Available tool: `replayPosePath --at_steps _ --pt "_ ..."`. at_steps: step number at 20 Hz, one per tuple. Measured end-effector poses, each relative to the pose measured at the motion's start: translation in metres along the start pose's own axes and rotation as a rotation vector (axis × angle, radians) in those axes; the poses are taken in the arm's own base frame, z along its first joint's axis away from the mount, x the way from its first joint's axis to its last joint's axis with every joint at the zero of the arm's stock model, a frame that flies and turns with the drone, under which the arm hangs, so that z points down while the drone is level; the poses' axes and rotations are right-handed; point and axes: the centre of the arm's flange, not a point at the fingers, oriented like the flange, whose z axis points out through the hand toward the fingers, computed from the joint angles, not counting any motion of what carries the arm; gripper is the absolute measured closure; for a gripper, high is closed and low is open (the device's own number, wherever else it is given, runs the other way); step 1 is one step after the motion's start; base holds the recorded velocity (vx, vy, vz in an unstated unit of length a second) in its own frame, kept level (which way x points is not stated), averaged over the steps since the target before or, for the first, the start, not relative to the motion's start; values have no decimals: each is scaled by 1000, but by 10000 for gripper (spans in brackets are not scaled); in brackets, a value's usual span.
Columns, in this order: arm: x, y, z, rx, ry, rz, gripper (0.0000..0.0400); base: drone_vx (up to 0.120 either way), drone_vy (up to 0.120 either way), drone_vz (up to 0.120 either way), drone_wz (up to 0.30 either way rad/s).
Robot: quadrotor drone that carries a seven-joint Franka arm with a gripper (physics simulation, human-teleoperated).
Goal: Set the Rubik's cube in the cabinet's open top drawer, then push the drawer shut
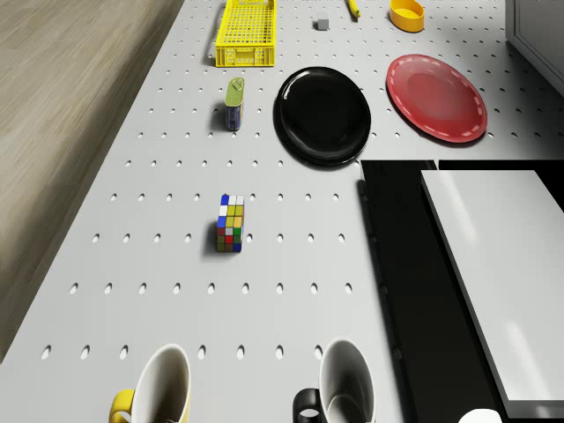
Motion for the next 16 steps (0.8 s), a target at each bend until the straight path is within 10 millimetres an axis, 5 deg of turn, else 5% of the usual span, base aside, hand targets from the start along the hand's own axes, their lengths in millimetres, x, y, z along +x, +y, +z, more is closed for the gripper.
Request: replayPosePath --at_steps 16 --pt "-4 -2 0 -23 40 0 0 120 120 0 0"
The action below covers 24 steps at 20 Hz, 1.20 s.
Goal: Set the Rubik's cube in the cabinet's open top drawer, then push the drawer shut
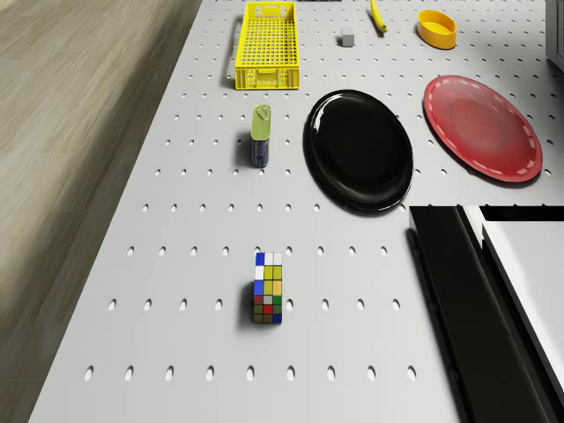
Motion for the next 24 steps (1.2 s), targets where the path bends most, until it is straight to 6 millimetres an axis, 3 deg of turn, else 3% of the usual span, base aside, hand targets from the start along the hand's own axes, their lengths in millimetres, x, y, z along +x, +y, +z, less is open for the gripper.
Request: replayPosePath --at_steps 8,15,19,24 --pt "-10 -9 1 -91 100 -2 0 120 115 0 0" --pt "-37 -35 14 -371 385 -9 0 120 0 -6 0" --pt "-61 -58 48 -715 730 -17 0 120 0 -120 0" --pt "-69 -65 129 -1312 1321 -30 0 120 0 -120 0"
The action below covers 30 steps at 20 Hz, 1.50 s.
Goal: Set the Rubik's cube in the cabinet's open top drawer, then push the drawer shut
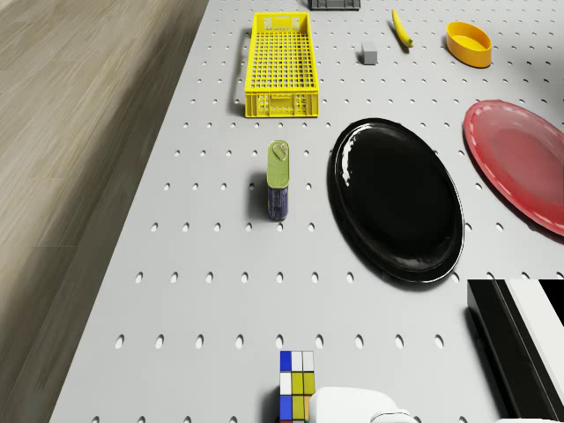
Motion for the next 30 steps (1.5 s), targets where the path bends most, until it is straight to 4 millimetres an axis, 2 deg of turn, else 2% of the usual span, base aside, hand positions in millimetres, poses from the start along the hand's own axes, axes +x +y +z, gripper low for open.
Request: replayPosePath --at_steps 3,5,10,17,30 --pt "-30 -30 10 -316 314 -10 0 120 0 -120 0" --pt "-44 -43 21 -473 471 -16 0 120 0 -120 0" --pt "-60 -58 45 -704 707 -25 0 120 0 -120 0" --pt "-66 -64 59 -819 828 -31 0 120 -29 -120 0" --pt "-68 -65 65 -859 872 -34 0 120 -12 -120 0"
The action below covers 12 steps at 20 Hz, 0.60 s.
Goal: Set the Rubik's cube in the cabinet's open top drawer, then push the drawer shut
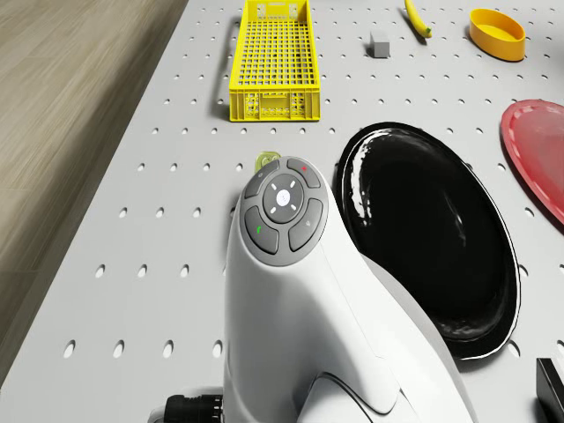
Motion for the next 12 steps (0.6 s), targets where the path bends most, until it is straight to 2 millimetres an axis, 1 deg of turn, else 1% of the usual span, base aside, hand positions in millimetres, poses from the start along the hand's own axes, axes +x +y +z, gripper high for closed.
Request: replayPosePath --at_steps 9,10,12 --pt "0 0 0 -3 4 0 0 120 0 -120 0" --pt "0 0 0 -3 4 0 0 80 0 -120 0" --pt "0 0 0 -4 4 0 0 0 0 -120 0"
